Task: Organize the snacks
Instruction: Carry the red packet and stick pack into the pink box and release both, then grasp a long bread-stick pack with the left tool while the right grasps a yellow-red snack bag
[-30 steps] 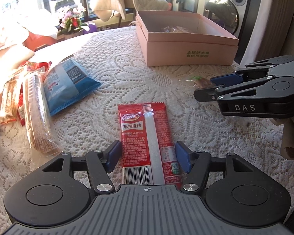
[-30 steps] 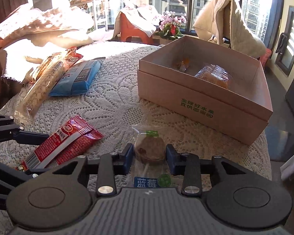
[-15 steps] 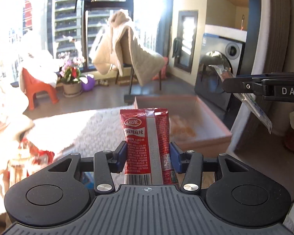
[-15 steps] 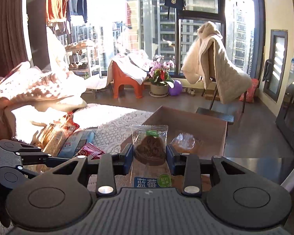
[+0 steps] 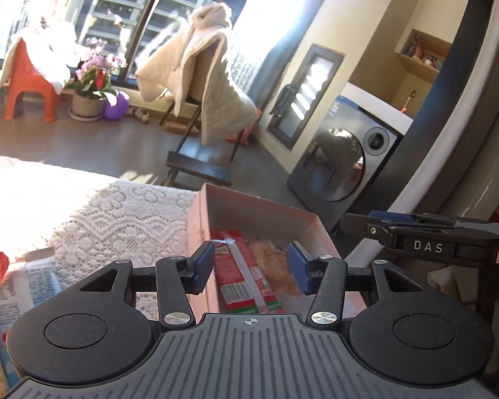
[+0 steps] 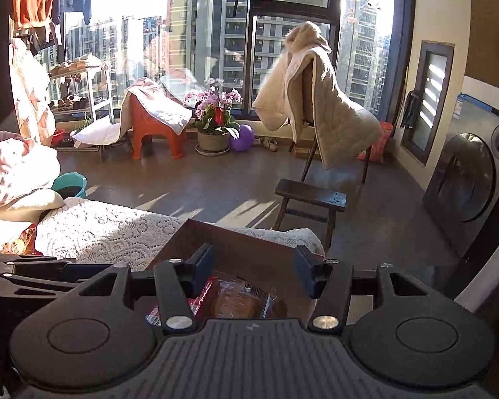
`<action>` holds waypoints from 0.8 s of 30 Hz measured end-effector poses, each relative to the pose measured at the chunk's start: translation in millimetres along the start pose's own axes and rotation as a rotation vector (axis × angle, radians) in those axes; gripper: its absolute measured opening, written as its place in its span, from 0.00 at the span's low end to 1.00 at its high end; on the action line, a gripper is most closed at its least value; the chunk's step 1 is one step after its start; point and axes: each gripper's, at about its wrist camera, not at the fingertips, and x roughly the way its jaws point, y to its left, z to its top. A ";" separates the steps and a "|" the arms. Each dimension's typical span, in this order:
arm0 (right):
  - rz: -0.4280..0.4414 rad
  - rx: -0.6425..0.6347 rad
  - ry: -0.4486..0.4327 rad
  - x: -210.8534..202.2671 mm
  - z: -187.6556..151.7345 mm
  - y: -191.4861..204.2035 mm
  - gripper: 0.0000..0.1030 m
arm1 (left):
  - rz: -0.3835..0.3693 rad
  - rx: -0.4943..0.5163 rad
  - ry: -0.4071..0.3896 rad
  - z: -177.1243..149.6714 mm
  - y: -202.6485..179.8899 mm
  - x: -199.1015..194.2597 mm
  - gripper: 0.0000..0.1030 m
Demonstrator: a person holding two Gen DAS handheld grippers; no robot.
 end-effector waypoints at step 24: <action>0.197 -0.097 0.116 20.3 -33.0 113.1 0.59 | 0.522 -0.084 -0.073 -64.2 136.9 -121.9 0.52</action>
